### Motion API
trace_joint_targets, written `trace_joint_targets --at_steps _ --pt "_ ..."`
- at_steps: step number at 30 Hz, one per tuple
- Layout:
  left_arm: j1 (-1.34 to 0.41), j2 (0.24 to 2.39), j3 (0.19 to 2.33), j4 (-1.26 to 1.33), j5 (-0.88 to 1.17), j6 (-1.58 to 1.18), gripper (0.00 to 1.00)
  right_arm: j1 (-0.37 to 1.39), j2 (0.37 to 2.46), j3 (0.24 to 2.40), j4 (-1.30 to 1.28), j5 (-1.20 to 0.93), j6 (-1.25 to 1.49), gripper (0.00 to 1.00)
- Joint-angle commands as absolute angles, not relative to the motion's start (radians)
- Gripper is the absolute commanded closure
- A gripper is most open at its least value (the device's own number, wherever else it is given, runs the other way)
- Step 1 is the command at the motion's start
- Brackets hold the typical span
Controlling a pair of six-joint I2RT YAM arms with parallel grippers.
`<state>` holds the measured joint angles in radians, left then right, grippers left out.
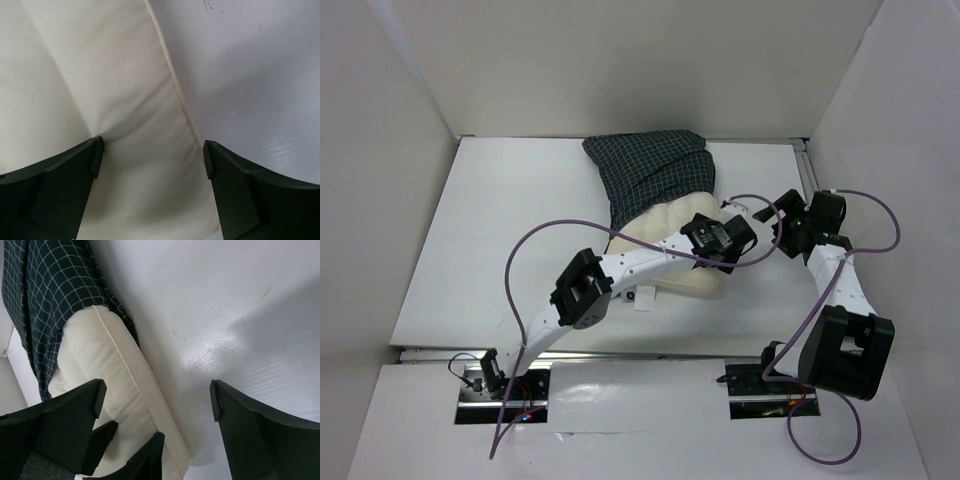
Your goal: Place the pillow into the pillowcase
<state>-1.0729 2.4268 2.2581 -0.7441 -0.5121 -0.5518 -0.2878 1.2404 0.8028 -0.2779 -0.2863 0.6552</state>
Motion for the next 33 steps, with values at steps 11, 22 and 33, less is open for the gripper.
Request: trace_joint_targets --at_steps 11,22,33 --pt "-1.026 2.576 2.240 -0.957 -0.615 -0.653 1.00 -0.285 1.166 0.815 -0.314 -0.259 0.649 0.01" --pt "-1.006 1.953 1.918 -0.606 -0.707 -0.399 1.00 -0.285 1.178 0.761 -0.174 -0.460 0.506 0.01" --pt "-0.933 1.867 1.997 -0.572 -0.716 -0.328 1.00 -0.149 1.181 0.678 0.070 -0.673 0.345 0.03"
